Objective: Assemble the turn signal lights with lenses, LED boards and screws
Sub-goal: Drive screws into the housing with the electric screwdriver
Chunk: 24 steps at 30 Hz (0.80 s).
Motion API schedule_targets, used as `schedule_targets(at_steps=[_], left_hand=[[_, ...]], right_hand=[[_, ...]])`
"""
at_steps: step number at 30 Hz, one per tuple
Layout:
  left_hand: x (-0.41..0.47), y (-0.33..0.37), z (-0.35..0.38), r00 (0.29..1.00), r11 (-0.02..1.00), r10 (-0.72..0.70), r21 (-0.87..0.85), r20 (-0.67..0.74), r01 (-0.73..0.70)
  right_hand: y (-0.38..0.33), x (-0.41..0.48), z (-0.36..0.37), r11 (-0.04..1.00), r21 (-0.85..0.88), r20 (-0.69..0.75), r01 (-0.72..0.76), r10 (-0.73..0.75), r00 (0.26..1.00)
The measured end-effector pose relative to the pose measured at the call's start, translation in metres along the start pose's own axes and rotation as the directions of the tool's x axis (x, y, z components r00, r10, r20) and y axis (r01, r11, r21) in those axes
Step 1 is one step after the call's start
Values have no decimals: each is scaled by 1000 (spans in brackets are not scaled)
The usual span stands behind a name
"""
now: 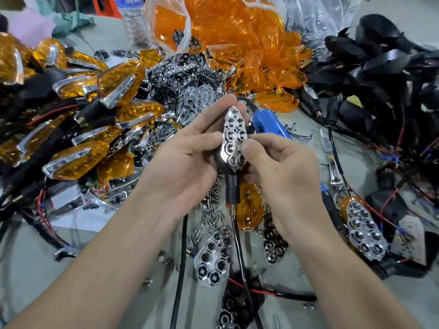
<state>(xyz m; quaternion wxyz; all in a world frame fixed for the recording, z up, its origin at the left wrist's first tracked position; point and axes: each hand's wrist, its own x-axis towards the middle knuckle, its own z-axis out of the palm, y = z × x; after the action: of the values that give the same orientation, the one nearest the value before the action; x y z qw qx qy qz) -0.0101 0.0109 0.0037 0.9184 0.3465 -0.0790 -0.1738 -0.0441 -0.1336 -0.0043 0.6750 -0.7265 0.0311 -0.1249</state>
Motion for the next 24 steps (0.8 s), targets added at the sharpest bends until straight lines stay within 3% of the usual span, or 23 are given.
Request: schedule_targets(at_steps=[3, 7, 11, 24], left_hand=[[3, -2, -1, 1000, 999, 9, 42, -27, -7], [5, 0, -2, 995, 977, 72, 206, -65, -57], [3, 1, -5, 998, 982, 63, 179, -32, -56], [0, -2, -2, 1000, 996, -4, 94, -17, 6]], right_hand=[[-1, -3, -3, 981, -157, -34, 114, -121, 992], [-6, -8, -2, 956, -244, 11, 161, -164, 986], [-10, -13, 1, 930, -321, -37, 178, -200, 979], [-8, -9, 0, 956, -256, -76, 142, -166, 983]])
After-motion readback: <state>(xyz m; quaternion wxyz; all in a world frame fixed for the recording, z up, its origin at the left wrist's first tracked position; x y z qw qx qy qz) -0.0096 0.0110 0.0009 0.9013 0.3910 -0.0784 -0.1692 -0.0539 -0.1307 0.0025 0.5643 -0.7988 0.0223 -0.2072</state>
